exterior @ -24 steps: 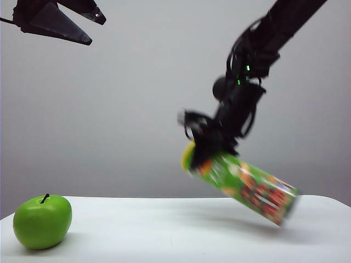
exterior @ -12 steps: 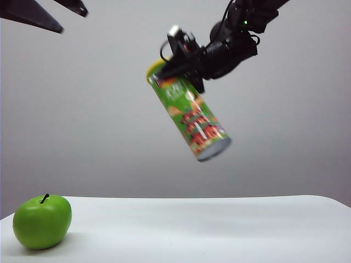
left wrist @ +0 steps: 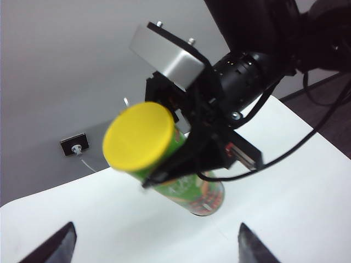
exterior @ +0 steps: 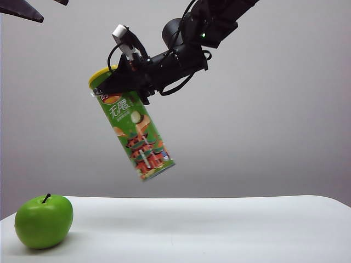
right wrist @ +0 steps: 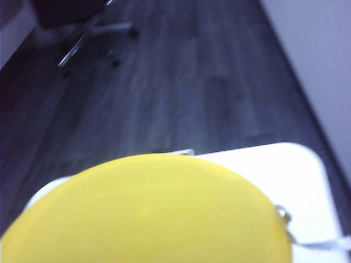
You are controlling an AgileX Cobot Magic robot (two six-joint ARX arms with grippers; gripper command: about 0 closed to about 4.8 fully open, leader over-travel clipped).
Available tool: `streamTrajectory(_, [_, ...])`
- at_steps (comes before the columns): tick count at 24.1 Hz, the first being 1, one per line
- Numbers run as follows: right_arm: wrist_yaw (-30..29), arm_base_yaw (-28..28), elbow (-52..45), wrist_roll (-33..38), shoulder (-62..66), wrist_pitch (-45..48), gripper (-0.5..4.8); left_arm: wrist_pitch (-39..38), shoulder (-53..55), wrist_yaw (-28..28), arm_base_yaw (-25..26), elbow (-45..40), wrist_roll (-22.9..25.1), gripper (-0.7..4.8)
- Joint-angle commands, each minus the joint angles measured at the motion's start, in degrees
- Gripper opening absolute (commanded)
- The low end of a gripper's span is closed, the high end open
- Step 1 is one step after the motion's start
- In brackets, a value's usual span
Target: Pick up the green bucket of chips from the desk, place it near the apple, and finally stand it up.
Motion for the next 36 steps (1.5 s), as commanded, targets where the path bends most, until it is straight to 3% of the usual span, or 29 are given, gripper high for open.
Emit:
streamTrajectory(1, [4.72, 0.61, -1.81, 5.95, -0.9, 11.06, 1.57, 0.17, -0.26, 0.28, 0.02, 0.2, 0.0, 3.77])
streamTrajectory(5, [10.29, 0.55, -5.6, 19.71, -1.68, 27.43, 1.38, -0.44, -0.26, 0.24, 0.02, 0.2, 0.0, 3.77])
streamTrajectory(10, [16.81, 0.94, -18.47, 21.46, -7.67, 38.84, 1.29, -0.55, -0.37, 0.26, 0.02, 0.2, 0.0, 3.77])
streamTrajectory(13, [16.85, 0.55, -30.1, 24.28, -12.96, 47.28, 1.21, -0.72, -0.39, 0.28, 0.02, 0.2, 0.0, 3.77])
streamTrajectory(15, [16.74, 0.48, -37.75, 26.67, -15.89, 56.15, 1.18, -0.83, -0.37, 0.28, 0.02, 0.2, 0.0, 3.77])
streamTrajectory(16, [17.57, 0.63, -44.35, 31.71, -17.31, 68.37, 1.15, -0.79, -0.37, 0.52, 0.02, 0.2, -0.02, 3.77])
streamTrajectory(18, [19.63, 0.92, -49.92, 37.73, -17.14, 79.41, 1.16, -0.81, -0.39, 1.84, 0.02, 0.2, -0.07, 3.77])
streamTrajectory(26, [24.79, 4.59, -56.68, 32.5, -17.03, 82.79, 1.16, -2.36, -0.35, 3.5, 0.02, -0.72, 1.31, 3.77])
streamTrajectory(30, [31.89, 7.58, -58.77, 25.77, -16.85, 82.25, 1.16, -2.23, -0.39, 4.48, 0.15, -5.09, 2.32, 3.77])
streamTrajectory(36, [33.38, 8.02, -58.82, 28.57, -13.2, 84.37, 1.16, -0.5, -3.78, 8.07, 0.22, -10.93, 2.93, 3.81])
